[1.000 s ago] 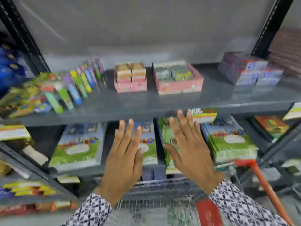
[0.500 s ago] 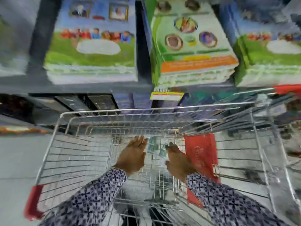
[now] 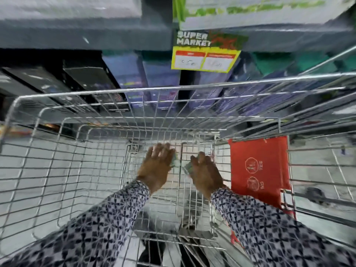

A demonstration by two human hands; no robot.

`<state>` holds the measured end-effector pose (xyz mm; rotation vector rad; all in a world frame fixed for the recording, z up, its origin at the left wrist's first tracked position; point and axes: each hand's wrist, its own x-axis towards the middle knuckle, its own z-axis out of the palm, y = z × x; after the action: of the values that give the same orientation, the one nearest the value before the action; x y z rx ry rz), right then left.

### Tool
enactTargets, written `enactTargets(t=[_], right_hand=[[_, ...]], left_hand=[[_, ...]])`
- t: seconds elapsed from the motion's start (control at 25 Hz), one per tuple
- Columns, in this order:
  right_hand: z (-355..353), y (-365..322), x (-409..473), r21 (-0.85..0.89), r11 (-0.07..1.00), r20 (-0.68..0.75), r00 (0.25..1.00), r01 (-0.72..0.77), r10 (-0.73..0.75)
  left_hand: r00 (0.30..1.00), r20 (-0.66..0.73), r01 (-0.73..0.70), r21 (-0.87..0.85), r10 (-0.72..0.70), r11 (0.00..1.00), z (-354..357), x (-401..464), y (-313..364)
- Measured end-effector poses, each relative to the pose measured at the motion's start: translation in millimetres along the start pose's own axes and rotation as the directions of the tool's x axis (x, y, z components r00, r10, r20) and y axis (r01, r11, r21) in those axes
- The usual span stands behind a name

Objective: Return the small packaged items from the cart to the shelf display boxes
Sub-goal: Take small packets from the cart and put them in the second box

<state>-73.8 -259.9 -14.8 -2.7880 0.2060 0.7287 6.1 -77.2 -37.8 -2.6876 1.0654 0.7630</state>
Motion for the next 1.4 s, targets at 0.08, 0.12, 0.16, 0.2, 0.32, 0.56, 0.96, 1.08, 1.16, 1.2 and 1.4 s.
enactTargets(t=[0.08,0.12,0.16,0.2,0.32,0.56,0.96,1.08,1.16,1.2,1.4], right_hand=[[1,-6,-4,0.086,0.994,0.011,0.998,-0.062,0.061],[3,-6,-5,0.057,0.997,0.009,0.999,-0.051,0.051],[7,-5,-5,0.008,1.0,0.017,1.0,-0.011,0.011],[10,-3,-5,-0.031,0.998,0.026,0.999,0.049,-0.048],[16,10,0,-0.114,0.972,0.052,0.979,0.203,-0.199],[28,7,-3,-0.177,0.948,-0.061,0.959,0.263,-0.277],[-137,-57,-110,0.019,0.957,-0.299,0.915,0.288,-0.27],[-240,-78,-165,-0.033,0.962,-0.561,0.792,0.271,-0.242],[-314,-88,-194,-0.151,0.962,-0.668,0.693,0.229,-0.27],[-352,-92,-204,-0.192,0.958,-0.715,0.639,0.211,-0.284],[-517,-107,-228,-0.295,0.934,-0.859,0.373,0.201,-0.351]], left_hand=[[0.995,0.016,0.099,-0.054,-0.098,0.994,-10,-14,-11],[0.998,0.008,0.069,-0.066,-0.069,0.995,-15,-17,-17],[1.0,0.0,-0.027,-0.051,0.027,0.998,-19,-17,-23],[0.987,0.018,-0.161,0.008,0.161,0.987,-22,-15,-29],[0.926,0.073,-0.378,0.178,0.371,0.908,-24,2,-42],[0.946,-0.105,-0.292,0.134,0.307,0.947,-4,0,-38],[0.875,-0.473,0.001,-0.208,-0.101,0.978,-161,-142,-29],[0.679,-0.723,-0.051,-0.226,-0.132,0.973,-267,-207,-26],[0.59,-0.785,-0.078,-0.286,-0.187,0.955,-340,-241,-25],[0.532,-0.829,-0.081,-0.252,-0.172,0.964,-378,-255,-25],[0.206,-0.978,-0.103,0.007,0.029,0.995,-560,-286,-28]])
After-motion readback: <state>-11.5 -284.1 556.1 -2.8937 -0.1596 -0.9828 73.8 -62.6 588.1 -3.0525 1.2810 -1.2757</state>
